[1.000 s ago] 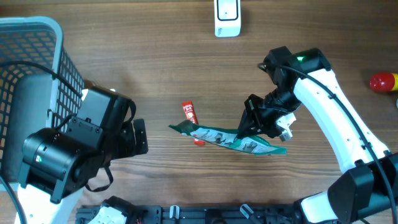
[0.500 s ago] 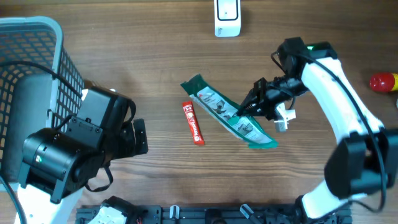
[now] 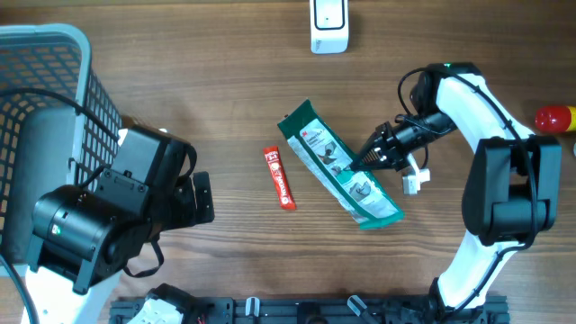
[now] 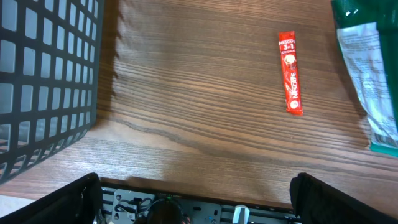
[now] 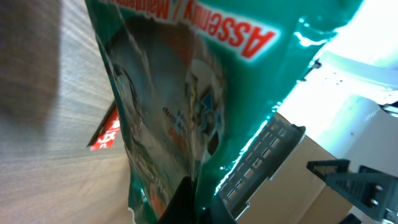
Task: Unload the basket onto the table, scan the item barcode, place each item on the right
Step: 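Lift the glove pack and turn it over with the right gripper, then carry the glove pack up to the white scanner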
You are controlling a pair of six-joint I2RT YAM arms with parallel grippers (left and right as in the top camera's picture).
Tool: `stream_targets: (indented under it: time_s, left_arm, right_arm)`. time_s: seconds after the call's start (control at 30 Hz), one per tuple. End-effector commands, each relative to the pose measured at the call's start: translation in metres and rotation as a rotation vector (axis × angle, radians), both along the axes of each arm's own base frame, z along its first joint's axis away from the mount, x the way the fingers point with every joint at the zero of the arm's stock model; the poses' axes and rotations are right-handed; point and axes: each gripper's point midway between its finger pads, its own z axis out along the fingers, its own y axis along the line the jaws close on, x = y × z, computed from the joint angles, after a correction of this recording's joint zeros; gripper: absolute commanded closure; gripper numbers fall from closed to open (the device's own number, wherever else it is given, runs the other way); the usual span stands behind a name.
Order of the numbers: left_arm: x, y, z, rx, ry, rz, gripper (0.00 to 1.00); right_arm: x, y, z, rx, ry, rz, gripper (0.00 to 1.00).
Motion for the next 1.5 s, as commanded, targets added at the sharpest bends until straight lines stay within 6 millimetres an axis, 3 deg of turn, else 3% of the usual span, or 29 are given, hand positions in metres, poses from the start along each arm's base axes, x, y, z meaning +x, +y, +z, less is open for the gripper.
stream_targets:
  time_s: [0.0,0.3,0.53,0.67,0.83,1.0,1.1,1.3,1.47]
  left_arm:
    - [0.001,0.002,0.003,0.003,-0.014,0.016,0.00]
    - [0.001,0.002,0.003,0.003,-0.014,0.016,0.00]
    - [0.001,0.002,0.003,0.003,-0.014,0.016,0.00]
    - [0.001,0.002,0.003,0.003,-0.014,0.016,0.00]
    - [0.001,0.002,0.003,0.003,-0.014,0.016,0.00]
    - [0.001,0.002,0.003,0.003,-0.014,0.016,0.00]
    - [0.001,0.002,0.003,0.003,-0.014,0.016,0.00]
    - [0.001,0.002,0.003,0.003,-0.014,0.016,0.00]
    - [0.001,0.002,0.003,0.003,-0.014,0.016,0.00]
  right_arm:
    - [0.001,-0.001,-0.001,0.016,-0.011,0.012,0.96]
    - [0.004,0.002,0.003,0.066,-0.062,0.016,0.96]
    - [0.004,0.004,0.019,0.237,-0.513,0.214,0.96]
    - [0.002,0.003,0.043,0.281,-0.766,0.318,0.95]
    - [0.007,-0.005,0.076,0.214,-1.044,0.454,0.96]
    - [0.034,-0.007,0.093,0.134,-1.370,0.550,0.95]
    - [0.047,-0.012,0.091,0.058,-1.469,0.630,0.95]
    - [0.063,0.006,0.098,0.079,-1.652,0.720,0.95]
    - [0.108,0.011,0.098,-0.118,-1.844,0.845,0.95]
